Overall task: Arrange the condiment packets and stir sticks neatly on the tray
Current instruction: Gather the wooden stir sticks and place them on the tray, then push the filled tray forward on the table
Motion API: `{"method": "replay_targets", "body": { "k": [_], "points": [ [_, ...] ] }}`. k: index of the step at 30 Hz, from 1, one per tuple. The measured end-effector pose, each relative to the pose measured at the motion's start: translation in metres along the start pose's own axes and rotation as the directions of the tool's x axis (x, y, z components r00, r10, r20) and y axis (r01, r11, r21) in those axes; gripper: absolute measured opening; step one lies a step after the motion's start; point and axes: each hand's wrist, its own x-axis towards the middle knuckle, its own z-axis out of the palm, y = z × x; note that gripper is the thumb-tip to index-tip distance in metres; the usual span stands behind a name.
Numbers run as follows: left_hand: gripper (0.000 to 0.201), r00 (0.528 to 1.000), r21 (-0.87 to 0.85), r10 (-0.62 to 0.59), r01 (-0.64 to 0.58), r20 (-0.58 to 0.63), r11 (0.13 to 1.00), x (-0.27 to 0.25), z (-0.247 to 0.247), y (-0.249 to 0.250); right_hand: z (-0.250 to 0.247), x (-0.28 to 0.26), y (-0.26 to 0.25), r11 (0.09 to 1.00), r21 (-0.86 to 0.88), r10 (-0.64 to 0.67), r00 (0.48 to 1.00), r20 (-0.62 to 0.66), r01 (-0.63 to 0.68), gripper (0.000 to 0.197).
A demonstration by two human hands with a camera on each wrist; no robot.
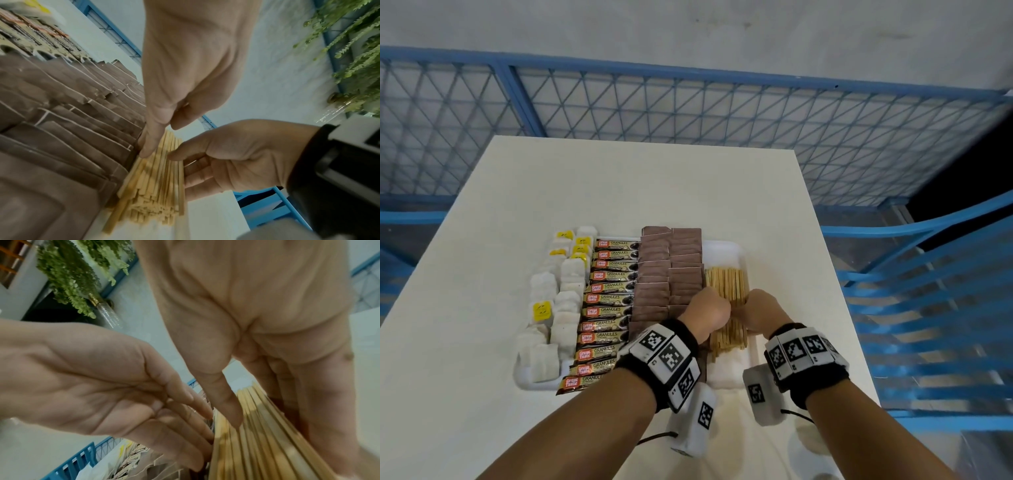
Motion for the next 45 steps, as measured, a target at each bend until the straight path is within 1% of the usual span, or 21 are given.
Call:
{"method": "replay_targets", "body": {
  "k": [3, 5, 7, 9, 11, 13, 14, 16, 18, 19, 22, 26, 30, 32, 34, 35, 36, 39, 41, 43, 45],
  "points": [
    [0.039, 0.996, 0.083, 0.083, -0.081, -0.024, 0.993, -0.006, -0.004, -0.002, -0.003, -0.001, 0.001, 0.997, -0.077, -0.018, 1.000, -0.020, 0.016, 0.024],
    [0.043, 0.985, 0.131, 0.168, -0.161, -0.042, 0.978, -0.009, -0.007, -0.006, -0.004, 0.002, 0.004, 0.994, -0.109, -0.003, 0.999, -0.055, -0.003, 0.024],
    [0.039, 0.952, 0.193, 0.298, -0.281, -0.067, 0.940, -0.012, -0.011, -0.010, -0.006, 0.007, 0.009, 0.995, -0.096, 0.021, 0.996, -0.089, -0.029, 0.025],
    [0.029, 0.895, 0.298, 0.439, -0.400, -0.077, 0.867, -0.018, -0.014, -0.014, -0.008, 0.011, 0.012, 0.994, -0.111, 0.003, 0.985, -0.170, -0.022, 0.021],
    [0.021, 0.833, 0.465, 0.553, -0.482, -0.022, 0.743, -0.021, -0.014, -0.021, -0.009, 0.015, 0.014, 0.987, -0.153, -0.090, 0.963, -0.254, 0.052, 0.020],
    [0.027, 0.796, 0.669, 0.595, -0.502, 0.110, 0.548, -0.023, -0.011, -0.031, -0.009, 0.022, 0.015, 0.960, -0.218, -0.232, 0.930, -0.285, 0.173, 0.030],
    [0.035, 0.800, 0.770, 0.573, -0.475, 0.178, 0.426, -0.024, -0.008, -0.035, -0.008, 0.026, 0.014, 0.937, -0.262, -0.302, 0.913, -0.276, 0.231, 0.034],
    [0.048, 0.829, 0.892, 0.504, -0.395, 0.242, 0.222, -0.026, -0.002, -0.042, -0.008, 0.032, 0.008, 0.888, -0.339, -0.395, 0.891, -0.222, 0.309, 0.043],
    [0.048, 0.835, 0.934, 0.484, -0.345, 0.260, 0.093, -0.028, 0.004, -0.046, -0.008, 0.037, 0.001, 0.856, -0.379, -0.429, 0.891, -0.147, 0.350, 0.050],
    [0.046, 0.834, 0.939, 0.485, -0.337, 0.264, 0.068, -0.028, 0.007, -0.047, -0.008, 0.038, -0.003, 0.843, -0.397, -0.437, 0.893, -0.111, 0.363, 0.052],
    [0.040, 0.837, 0.942, 0.488, -0.326, 0.247, 0.082, -0.025, 0.010, -0.047, -0.007, 0.045, -0.011, 0.806, -0.434, -0.468, 0.882, -0.050, 0.403, 0.055],
    [0.032, 0.849, 0.954, 0.474, -0.295, 0.234, 0.058, -0.025, 0.010, -0.044, -0.006, 0.050, -0.016, 0.797, -0.437, -0.465, 0.885, -0.002, 0.417, 0.053],
    [0.030, 0.847, 0.949, 0.477, -0.306, 0.234, 0.077, -0.021, 0.009, -0.043, -0.001, 0.054, -0.015, 0.787, -0.427, -0.480, 0.877, 0.029, 0.445, 0.053],
    [0.031, 0.847, 0.945, 0.477, -0.314, 0.235, 0.092, -0.020, 0.008, -0.044, 0.000, 0.053, -0.014, 0.805, -0.389, -0.483, 0.876, 0.010, 0.448, 0.053],
    [0.036, 0.850, 0.936, 0.472, -0.330, 0.236, 0.126, -0.022, 0.007, -0.043, 0.000, 0.051, -0.013, 0.835, -0.326, -0.489, 0.870, -0.067, 0.444, 0.053],
    [0.039, 0.846, 0.924, 0.481, -0.346, 0.232, 0.163, -0.024, 0.005, -0.044, 0.000, 0.049, -0.011, 0.849, -0.298, -0.485, 0.867, -0.111, 0.437, 0.054],
    [0.041, 0.837, 0.899, 0.501, -0.373, 0.220, 0.229, -0.027, 0.001, -0.045, -0.001, 0.046, -0.008, 0.858, -0.276, -0.484, 0.861, -0.154, 0.433, 0.054],
    [0.032, 0.806, 0.747, 0.585, -0.443, 0.089, 0.495, -0.039, -0.017, -0.056, 0.000, 0.031, 0.006, 0.892, -0.220, -0.445, 0.849, -0.284, 0.394, 0.048],
    [0.025, 0.798, 0.645, 0.601, -0.441, -0.037, 0.625, -0.049, -0.036, -0.071, 0.002, 0.015, 0.019, 0.934, -0.146, -0.357, 0.874, -0.331, 0.326, 0.046],
    [0.019, 0.780, 0.569, 0.601, -0.418, -0.175, 0.708, -0.058, -0.057, -0.092, 0.008, -0.003, 0.032, 0.966, -0.082, -0.259, 0.912, -0.319, 0.245, 0.046],
    [0.019, 0.722, 0.526, 0.593, -0.369, -0.357, 0.766, -0.066, -0.077, -0.119, 0.019, -0.020, 0.045, 0.987, -0.036, -0.161, 0.946, -0.281, 0.158, 0.049]
  ]
}}
